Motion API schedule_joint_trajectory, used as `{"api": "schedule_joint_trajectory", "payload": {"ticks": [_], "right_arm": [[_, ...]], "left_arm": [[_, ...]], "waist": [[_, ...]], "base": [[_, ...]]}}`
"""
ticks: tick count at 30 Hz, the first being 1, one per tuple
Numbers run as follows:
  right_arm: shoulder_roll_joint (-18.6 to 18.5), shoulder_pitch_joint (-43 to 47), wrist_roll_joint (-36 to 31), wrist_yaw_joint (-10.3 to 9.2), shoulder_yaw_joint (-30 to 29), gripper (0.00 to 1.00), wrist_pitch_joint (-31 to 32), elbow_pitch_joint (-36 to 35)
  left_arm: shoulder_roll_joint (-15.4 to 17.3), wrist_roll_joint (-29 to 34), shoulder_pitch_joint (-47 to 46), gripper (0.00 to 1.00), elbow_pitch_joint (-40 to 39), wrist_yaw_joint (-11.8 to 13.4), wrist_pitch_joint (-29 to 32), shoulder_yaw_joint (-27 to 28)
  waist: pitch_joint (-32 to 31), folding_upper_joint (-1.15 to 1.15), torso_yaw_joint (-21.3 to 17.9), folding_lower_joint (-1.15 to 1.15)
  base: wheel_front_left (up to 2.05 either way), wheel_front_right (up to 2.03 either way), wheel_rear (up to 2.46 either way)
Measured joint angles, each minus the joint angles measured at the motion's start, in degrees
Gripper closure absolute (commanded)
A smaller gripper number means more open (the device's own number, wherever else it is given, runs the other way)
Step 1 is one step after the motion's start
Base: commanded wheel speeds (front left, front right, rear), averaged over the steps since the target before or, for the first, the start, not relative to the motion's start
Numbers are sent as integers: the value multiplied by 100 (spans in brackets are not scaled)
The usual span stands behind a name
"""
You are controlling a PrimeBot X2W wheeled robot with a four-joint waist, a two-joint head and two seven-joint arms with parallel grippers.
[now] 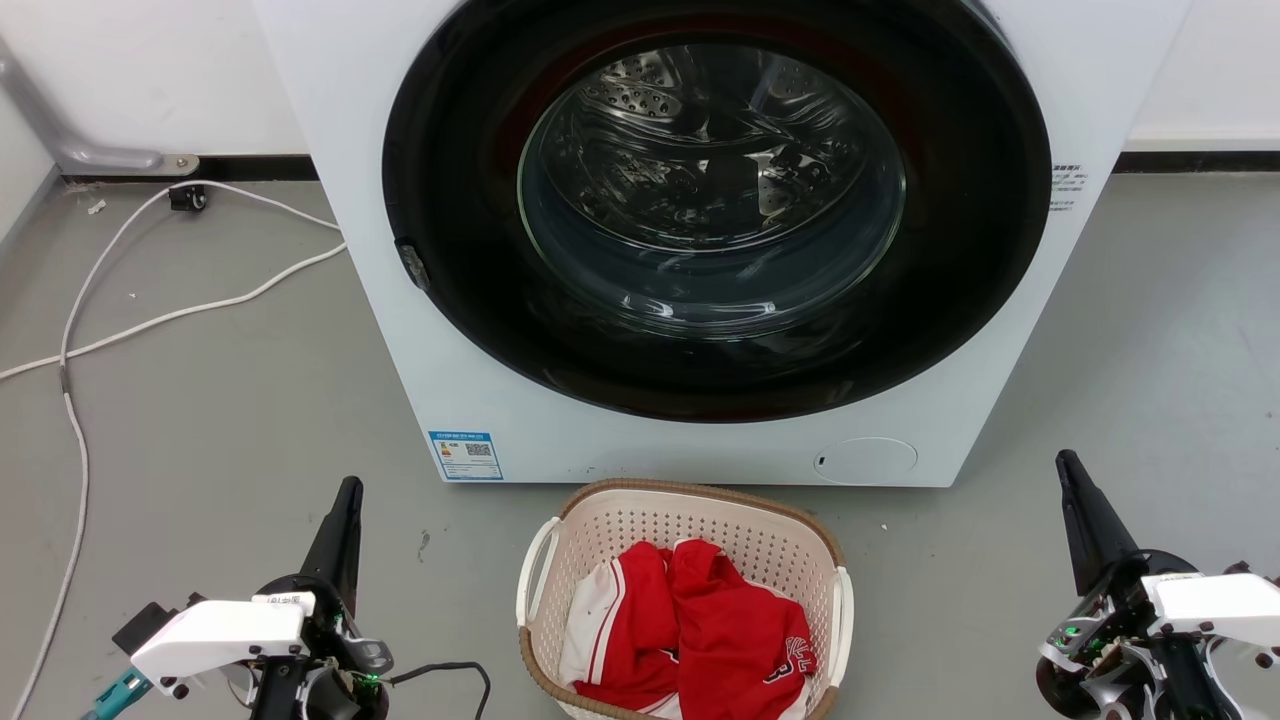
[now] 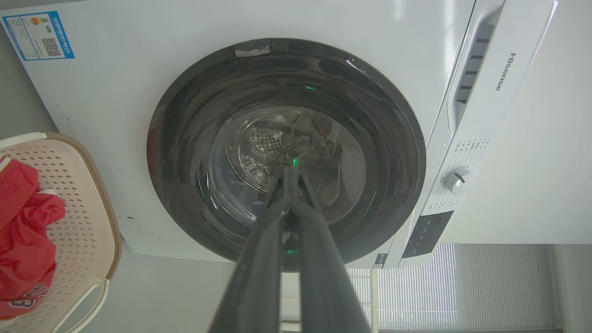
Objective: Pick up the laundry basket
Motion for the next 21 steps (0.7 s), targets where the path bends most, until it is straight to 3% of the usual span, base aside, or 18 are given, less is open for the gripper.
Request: {"api": "schedule_joint_trajectory", "payload": {"ticks": [21], "right_arm": [[8, -1, -8, 0, -14, 100, 7, 1]], "left_arm": [[-11, 37, -1, 100, 0, 0, 20, 16]], "waist": [[0, 0, 0, 0]], "base": [[0, 0, 0]]}}
